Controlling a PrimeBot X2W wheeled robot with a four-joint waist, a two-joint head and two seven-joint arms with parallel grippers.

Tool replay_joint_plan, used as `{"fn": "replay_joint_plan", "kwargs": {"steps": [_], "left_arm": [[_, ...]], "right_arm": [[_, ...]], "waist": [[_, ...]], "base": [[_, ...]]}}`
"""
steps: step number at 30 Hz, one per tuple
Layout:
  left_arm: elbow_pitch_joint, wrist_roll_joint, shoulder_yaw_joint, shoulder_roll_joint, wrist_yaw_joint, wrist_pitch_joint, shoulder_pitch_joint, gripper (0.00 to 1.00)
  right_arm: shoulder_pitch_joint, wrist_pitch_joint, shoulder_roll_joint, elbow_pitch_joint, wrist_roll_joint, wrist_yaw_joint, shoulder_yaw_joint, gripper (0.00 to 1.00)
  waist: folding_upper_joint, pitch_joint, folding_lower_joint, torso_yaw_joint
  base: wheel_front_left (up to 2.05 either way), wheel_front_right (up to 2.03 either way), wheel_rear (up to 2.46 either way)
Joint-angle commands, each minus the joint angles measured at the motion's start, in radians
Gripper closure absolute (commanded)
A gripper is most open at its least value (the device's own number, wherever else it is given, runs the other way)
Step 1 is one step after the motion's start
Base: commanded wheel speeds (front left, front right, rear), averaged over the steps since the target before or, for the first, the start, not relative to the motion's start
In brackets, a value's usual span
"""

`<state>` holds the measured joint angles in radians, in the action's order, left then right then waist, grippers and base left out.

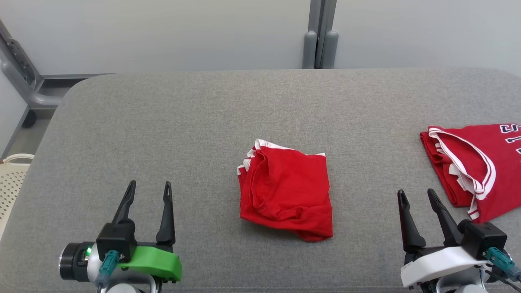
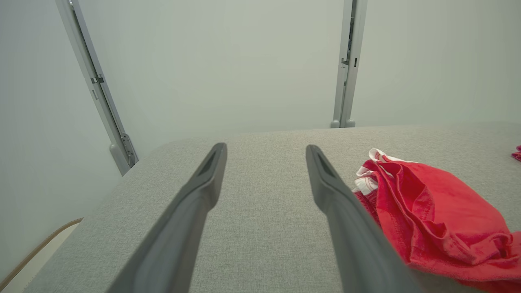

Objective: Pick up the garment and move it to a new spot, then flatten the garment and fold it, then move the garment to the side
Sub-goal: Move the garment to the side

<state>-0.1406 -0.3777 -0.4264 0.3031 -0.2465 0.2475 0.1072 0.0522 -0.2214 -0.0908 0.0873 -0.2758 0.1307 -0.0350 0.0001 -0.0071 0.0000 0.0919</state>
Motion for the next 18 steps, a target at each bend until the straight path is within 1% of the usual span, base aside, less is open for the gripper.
{"fn": "replay_joint_plan", "kwargs": {"steps": [1,11,14,18], "left_arm": [[-0.003,0.002,-0.002,0.006,-0.006,-0.001,-0.012,0.0],[-0.008,-0.002,-0.01,0.004,-0.005,-0.001,0.002,0.0],[-0.009,-0.001,-0.018,0.0,0.0,-0.005,0.015,0.0],[-0.009,-0.006,-0.03,-0.013,0.01,-0.006,0.031,0.0]], "right_arm": [[0.011,0.005,-0.001,-0.005,0.006,0.0,0.006,0.0],[0.022,0.026,-0.001,0.007,-0.005,0.0,-0.003,0.0],[0.006,0.054,-0.011,0.037,-0.03,0.0,-0.022,0.0],[-0.028,0.089,-0.05,0.106,-0.065,0.0,-0.058,0.0]], "waist": [[-0.0001,-0.002,0.0,0.002],[-0.0001,-0.007,0.0,0.013],[-0.0001,-0.005,0.0,0.03],[-0.0001,0.006,0.0,0.072]], "base": [[0.0,0.0,0.0],[0.0,0.0,0.0],[0.0,0.0,0.0],[0.0,0.0,0.0]]}}
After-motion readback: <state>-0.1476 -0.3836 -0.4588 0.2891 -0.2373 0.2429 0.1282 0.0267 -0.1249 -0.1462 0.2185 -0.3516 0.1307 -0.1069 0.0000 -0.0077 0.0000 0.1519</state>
